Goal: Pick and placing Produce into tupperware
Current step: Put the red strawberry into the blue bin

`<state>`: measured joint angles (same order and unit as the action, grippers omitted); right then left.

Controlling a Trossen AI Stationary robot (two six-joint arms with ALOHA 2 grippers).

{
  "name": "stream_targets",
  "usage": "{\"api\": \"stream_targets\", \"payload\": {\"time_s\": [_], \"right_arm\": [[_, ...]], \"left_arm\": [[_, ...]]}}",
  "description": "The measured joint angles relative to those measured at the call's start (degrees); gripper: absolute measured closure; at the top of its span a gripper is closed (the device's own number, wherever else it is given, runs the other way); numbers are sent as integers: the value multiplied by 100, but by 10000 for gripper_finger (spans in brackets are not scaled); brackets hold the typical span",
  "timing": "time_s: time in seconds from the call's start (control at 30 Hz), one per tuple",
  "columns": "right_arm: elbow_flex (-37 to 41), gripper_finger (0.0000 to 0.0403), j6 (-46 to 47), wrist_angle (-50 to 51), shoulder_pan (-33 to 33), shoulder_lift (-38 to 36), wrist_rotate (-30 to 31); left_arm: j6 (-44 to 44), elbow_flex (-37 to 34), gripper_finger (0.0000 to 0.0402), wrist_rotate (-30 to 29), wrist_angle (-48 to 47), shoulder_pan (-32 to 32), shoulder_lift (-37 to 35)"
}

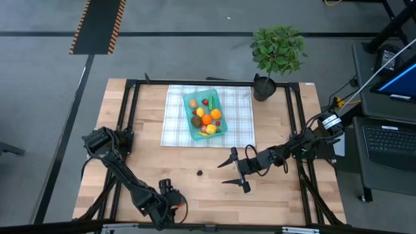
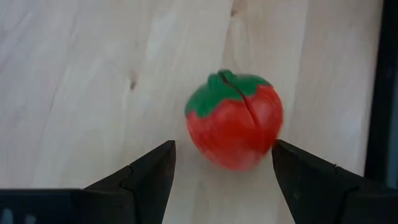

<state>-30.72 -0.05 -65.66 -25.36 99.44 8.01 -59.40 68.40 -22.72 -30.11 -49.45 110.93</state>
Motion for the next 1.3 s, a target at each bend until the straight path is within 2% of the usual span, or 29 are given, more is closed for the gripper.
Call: {"api": "stream_targets", "payload": {"time_s": [0.57, 0.93, 1.07, 1.3], "right_arm": [[0, 96, 135, 75, 0, 0, 1], [0, 96, 136, 82, 1, 0, 2], [0, 96, 138, 82, 0, 0, 2], [0, 96, 138, 82, 1, 0, 2]], "left_arm": [[-38, 0, 146, -15, 431, 273, 13], [-46, 0, 146, -23, 363, 409, 30], [-91, -56, 146, 195, 362, 418, 48], [-203, -87, 146, 212, 376, 418, 46]]}}
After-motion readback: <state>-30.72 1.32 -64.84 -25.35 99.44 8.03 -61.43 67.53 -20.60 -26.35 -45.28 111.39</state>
